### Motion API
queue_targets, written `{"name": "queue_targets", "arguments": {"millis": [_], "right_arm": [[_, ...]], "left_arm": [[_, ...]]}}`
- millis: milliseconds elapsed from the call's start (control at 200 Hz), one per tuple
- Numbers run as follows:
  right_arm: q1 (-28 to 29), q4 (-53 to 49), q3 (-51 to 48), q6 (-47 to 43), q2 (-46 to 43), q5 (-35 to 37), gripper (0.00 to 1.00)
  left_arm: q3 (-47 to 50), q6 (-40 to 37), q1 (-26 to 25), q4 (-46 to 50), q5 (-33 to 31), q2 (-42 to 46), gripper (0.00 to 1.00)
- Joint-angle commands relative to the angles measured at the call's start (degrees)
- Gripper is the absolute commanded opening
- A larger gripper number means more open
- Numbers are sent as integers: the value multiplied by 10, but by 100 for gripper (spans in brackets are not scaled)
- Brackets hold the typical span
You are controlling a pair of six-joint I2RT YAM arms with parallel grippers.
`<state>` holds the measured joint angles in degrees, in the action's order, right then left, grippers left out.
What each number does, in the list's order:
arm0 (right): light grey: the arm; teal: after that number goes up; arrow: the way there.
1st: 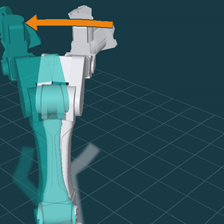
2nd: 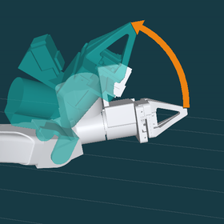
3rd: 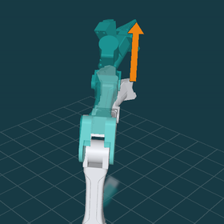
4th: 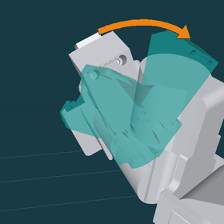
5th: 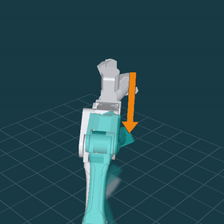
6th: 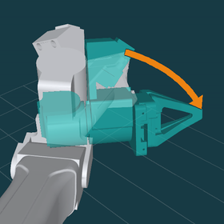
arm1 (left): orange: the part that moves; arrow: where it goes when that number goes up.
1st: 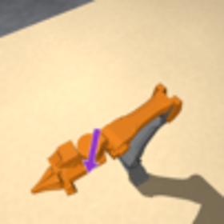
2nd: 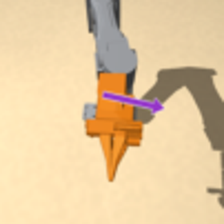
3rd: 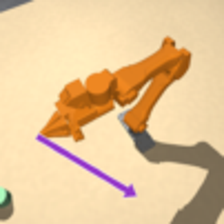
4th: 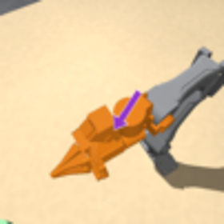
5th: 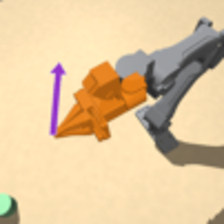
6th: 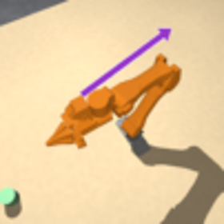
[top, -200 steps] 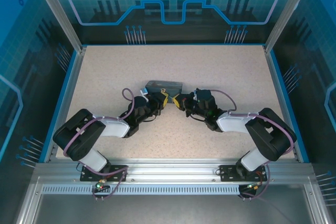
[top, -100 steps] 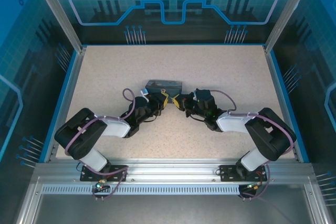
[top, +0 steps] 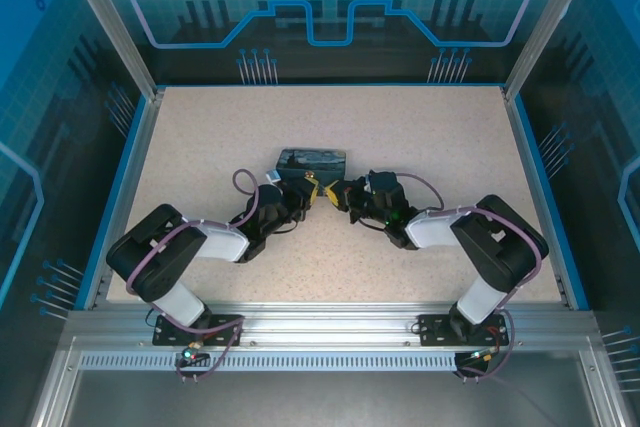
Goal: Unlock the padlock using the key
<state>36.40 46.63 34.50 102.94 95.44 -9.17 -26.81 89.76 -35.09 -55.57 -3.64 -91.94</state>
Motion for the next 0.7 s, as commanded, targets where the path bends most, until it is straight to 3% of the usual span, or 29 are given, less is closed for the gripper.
{"name": "queue_targets", "arguments": {"millis": [0,695], "right_arm": [[5,34,25,11,15,-19,0],[-45,-34,53,-33,20,-124,0]], "left_arm": [[-2,-19,-29,-53,83,13,0],[7,-56,-28,-52,112,11,0]]}}
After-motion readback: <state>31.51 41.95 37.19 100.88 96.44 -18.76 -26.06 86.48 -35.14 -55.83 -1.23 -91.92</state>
